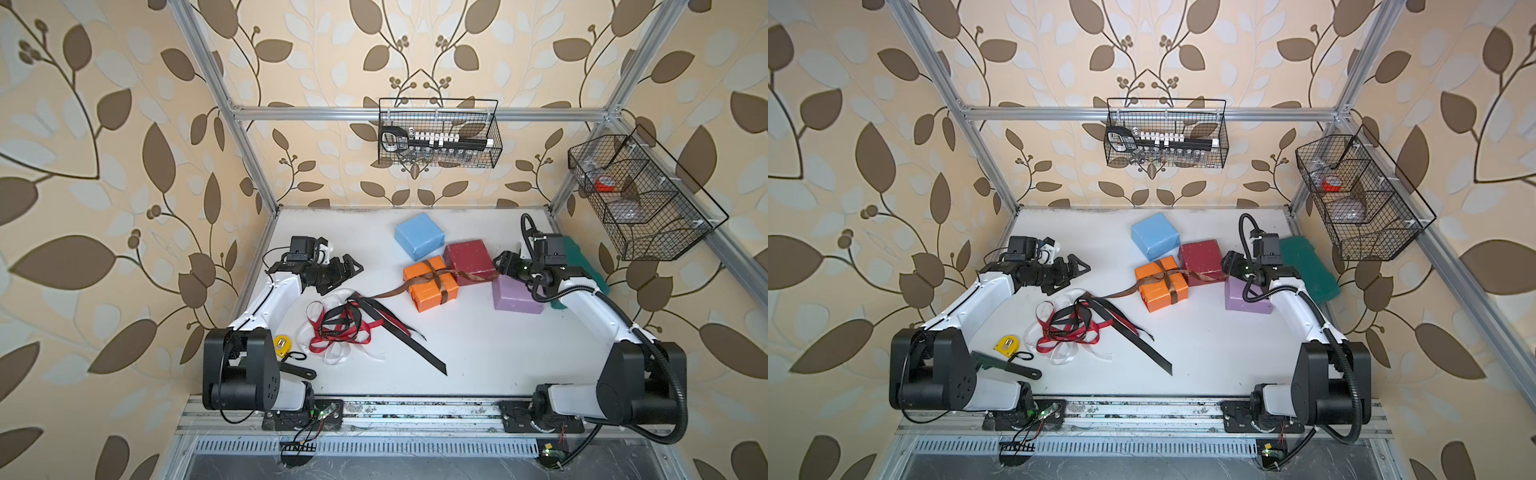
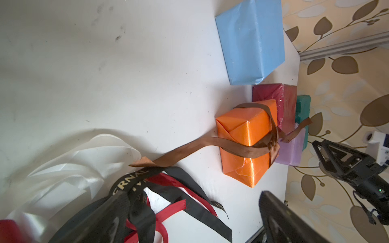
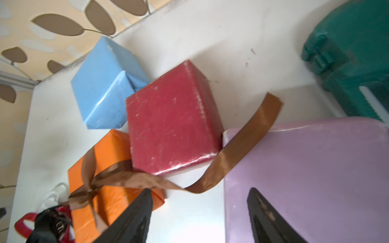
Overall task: Untie the ribbon bows on the gift boxes
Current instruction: Untie the ribbon from the gift box.
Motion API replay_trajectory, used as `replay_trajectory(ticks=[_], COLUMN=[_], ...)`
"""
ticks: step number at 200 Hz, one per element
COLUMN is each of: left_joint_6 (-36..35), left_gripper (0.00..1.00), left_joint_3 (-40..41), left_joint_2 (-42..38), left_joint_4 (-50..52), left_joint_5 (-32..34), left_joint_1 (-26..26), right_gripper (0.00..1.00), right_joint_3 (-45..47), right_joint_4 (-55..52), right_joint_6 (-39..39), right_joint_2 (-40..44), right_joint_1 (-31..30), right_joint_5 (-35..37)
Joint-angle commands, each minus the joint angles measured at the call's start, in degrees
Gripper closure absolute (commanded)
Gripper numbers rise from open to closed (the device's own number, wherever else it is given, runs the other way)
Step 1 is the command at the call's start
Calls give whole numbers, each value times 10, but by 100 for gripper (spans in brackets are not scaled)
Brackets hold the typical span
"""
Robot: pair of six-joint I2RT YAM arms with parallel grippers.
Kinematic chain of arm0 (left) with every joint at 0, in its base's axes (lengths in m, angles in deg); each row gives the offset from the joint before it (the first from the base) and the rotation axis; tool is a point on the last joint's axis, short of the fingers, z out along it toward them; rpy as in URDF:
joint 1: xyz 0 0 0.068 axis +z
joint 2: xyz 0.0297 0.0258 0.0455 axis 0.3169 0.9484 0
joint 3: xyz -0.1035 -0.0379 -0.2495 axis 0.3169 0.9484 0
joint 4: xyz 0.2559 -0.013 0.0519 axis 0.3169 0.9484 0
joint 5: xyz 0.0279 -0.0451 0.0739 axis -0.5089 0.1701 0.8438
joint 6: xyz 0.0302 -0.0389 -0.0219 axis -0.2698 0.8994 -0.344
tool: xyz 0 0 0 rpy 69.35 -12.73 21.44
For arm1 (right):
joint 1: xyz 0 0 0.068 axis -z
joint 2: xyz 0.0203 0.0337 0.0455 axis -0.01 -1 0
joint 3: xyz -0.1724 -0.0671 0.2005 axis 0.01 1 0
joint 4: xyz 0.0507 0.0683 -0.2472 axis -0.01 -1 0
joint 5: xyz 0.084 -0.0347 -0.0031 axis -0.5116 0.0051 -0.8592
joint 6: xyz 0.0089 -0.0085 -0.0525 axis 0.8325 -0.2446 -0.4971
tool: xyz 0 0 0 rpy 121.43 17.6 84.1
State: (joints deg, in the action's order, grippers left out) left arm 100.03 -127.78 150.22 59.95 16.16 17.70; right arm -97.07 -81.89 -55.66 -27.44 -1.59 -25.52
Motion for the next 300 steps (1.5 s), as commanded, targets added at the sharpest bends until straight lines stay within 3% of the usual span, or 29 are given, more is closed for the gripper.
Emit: replay_trajectory(ticks=[1,34,45,94,130,211,262,300], left_joint_6=[-5,15,27,77,102,78,75,73], left_gripper=[1,1,1,6,14,15,18,18], left_joint_3=[5,-19,-20,-31,-30,-74,-73,-78], left_joint_2=[-34,11,27,123,165,226,244,247], left_joint_4=[-2,-28,-57,-140,-183,-151,-143,-139], left_joint_5=[5,-9,-6,32,43,78,74,70], left_joint_1=[-38,-134,-173,-281,-284,-283,-283,-283], right_gripper=[30,36,43,58,59,60,55,61], right_joint_3=[11,-1,-9,-44,-72,-81,-90,-84], right_joint_4=[-13,2,8,45,50,66,58,79], right_joint_6=[-14,-28,-35,-42,-63,-72,-82,-73], right_joint_2=[17,-1,-19,-120,-174,-233,-234,-260], right_joint_1=[-44,-127,-150,-167,-167,-166,-164,-177], right_joint_5=[-40,-118,-147,-272,-280,-294,-234,-293])
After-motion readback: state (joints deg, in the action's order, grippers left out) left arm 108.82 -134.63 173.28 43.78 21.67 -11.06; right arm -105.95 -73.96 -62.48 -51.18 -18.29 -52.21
